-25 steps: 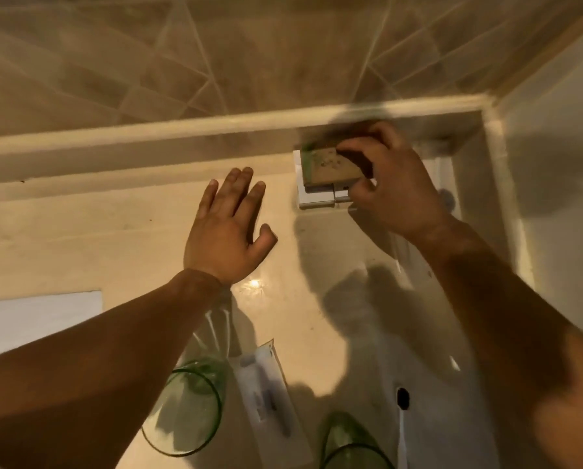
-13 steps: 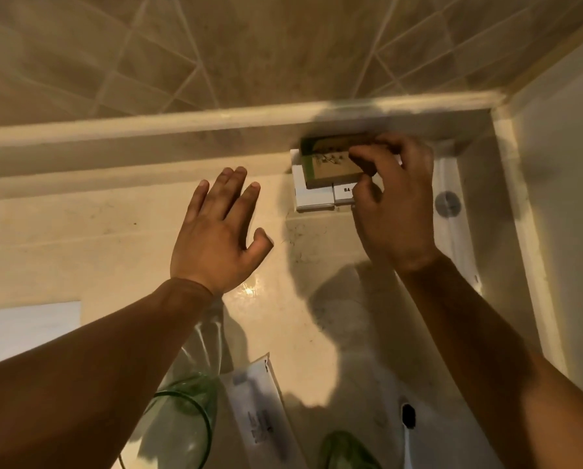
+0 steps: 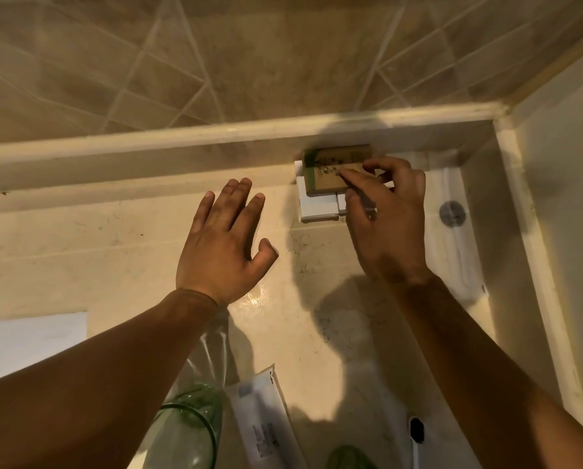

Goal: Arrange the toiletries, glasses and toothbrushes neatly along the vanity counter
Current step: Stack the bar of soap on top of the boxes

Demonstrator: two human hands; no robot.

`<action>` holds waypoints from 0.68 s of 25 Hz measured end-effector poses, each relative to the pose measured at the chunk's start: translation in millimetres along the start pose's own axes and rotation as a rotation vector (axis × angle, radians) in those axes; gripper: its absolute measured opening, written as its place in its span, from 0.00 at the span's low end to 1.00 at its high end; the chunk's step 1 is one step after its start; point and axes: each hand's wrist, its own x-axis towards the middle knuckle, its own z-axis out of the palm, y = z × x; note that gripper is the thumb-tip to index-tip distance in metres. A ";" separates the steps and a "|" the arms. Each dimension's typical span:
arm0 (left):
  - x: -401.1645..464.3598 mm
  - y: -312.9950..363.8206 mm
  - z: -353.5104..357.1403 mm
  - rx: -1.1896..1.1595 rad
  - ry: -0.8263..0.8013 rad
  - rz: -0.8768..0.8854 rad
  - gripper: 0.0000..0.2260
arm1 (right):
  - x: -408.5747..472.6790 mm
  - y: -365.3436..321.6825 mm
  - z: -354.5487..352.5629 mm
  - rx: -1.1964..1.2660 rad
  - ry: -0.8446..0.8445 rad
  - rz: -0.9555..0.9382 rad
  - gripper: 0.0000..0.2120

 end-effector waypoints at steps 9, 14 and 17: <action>-0.3 0.3 0.7 -0.015 0.009 0.000 0.30 | -7.3 6.5 5.0 -0.032 -0.176 -0.032 0.33; -0.4 0.8 0.8 -0.015 0.009 -0.002 0.29 | -2.8 7.6 11.1 -0.042 -0.136 -0.019 0.32; -0.4 0.1 1.2 -0.012 0.015 -0.001 0.29 | -4.3 6.4 11.0 -0.046 -0.134 -0.018 0.32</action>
